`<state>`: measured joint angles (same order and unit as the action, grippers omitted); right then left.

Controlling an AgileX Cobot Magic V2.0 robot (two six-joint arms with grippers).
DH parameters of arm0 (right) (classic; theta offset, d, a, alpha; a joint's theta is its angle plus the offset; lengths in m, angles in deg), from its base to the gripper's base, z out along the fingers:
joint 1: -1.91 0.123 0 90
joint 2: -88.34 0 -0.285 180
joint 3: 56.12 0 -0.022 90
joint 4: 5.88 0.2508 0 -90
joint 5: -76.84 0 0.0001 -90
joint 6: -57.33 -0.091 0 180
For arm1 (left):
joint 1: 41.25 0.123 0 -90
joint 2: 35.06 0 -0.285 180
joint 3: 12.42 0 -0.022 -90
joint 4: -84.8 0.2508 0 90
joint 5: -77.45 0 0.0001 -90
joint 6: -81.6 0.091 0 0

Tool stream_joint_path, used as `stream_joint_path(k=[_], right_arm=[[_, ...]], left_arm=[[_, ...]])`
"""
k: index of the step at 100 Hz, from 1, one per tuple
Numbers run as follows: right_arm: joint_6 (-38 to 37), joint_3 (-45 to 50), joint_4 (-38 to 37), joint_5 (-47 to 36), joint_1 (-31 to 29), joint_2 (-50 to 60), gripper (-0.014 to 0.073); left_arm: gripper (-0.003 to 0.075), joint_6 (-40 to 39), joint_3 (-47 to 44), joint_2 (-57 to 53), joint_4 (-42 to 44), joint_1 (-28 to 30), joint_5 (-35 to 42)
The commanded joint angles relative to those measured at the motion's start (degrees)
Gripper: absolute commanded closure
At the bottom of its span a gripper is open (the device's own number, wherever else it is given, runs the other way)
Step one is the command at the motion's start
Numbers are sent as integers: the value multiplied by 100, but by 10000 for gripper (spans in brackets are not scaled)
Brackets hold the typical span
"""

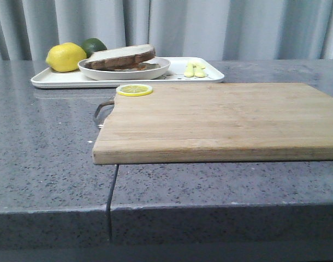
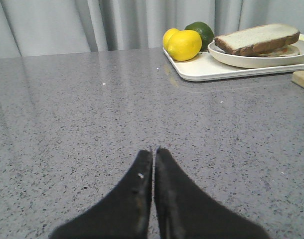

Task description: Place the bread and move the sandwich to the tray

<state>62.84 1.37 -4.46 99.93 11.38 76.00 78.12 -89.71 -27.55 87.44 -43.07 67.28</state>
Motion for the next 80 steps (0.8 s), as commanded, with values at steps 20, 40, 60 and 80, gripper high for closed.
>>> stream_joint_path(k=[20,40,60,80], right_arm=[[2,-135,-48,-418,-35,-73,710],[2,-135,-48,-418,-35,-73,710],[3,85,-273,-560,-35,-73,710],[-176,1005,-314,-1293,-39,151,710]], left_arm=[[739,-62,-92,-190,12,17,466],[739,-62,-92,-190,12,17,466],[739,-62,-92,-190,12,17,466],[739,-62,-92,-190,12,17,466]])
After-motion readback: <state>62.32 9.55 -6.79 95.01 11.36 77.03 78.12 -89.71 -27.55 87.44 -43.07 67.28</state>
